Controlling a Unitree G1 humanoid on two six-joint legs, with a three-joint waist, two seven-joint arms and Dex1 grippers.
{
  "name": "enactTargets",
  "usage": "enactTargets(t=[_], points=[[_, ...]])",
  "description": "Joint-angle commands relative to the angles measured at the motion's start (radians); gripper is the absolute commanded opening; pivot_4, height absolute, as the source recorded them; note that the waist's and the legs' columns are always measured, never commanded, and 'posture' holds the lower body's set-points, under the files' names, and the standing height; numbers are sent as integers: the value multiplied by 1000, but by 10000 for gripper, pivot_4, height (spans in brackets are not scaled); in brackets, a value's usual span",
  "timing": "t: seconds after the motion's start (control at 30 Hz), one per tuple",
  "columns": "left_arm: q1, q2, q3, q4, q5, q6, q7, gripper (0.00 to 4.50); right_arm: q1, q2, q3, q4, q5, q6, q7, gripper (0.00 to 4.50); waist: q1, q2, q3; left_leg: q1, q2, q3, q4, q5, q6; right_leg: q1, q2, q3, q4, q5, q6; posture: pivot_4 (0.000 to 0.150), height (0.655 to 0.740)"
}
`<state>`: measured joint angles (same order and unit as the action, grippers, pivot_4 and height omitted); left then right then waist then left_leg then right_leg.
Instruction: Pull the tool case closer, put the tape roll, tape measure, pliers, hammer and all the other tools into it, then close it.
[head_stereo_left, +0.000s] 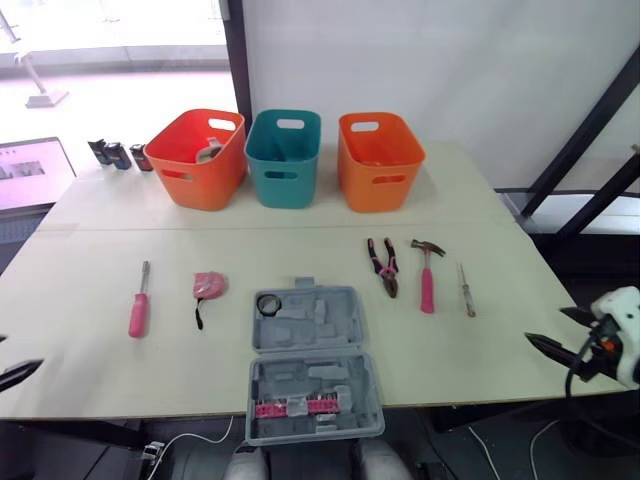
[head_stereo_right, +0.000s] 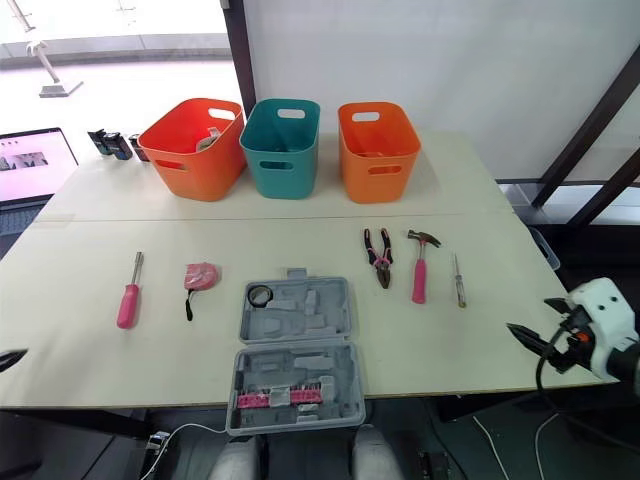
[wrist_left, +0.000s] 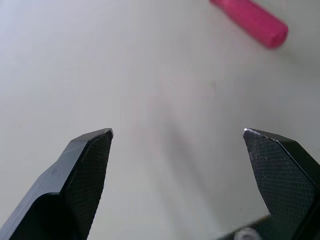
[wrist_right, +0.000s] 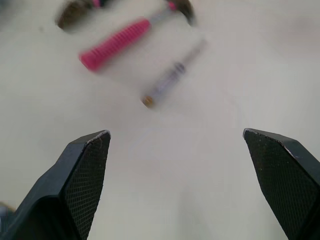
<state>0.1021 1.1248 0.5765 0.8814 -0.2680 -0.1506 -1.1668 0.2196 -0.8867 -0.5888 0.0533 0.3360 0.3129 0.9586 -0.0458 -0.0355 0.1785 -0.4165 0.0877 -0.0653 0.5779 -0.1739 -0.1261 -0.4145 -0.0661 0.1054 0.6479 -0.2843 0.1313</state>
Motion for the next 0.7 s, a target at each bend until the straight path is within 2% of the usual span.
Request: enactTargets(t=[0.03,0.37,0.5,0.63,0.7], points=[[52,-23,49,-48,-34,-25,20,44689,-7,-23,-21,34,3,-43,21,45000,-1,0,0,1,0,0,0,0,0,0,0,0,0,0,0,1500,7400],[90,-92,36,-176,-50,18,51,44689,-36,-15,9,29,9,-32,3,45000,0,0,0,3,0,2,-1,0,-1,2,-1,1,-1,0,0,1500,7400],[90,-143,19,-283,-68,68,60,44689,-48,4,32,-94,49,46,-22,45000,-1,0,0,3,0,3,-1,0,-1,2,-1,2,-1,0,0,1500,7400],[125,-260,1,-522,-120,182,131,44689,-103,39,99,-317,144,181,-72,45000,-8,1,0,4,0,3,-1,0,-1,3,0,3,-1,0,0,1500,7400],[134,-337,-14,-648,-133,232,210,44689,-151,62,146,-419,199,251,-104,45000,-9,0,0,5,0,3,-1,0,0,4,0,3,-1,0,0,1500,7400]])
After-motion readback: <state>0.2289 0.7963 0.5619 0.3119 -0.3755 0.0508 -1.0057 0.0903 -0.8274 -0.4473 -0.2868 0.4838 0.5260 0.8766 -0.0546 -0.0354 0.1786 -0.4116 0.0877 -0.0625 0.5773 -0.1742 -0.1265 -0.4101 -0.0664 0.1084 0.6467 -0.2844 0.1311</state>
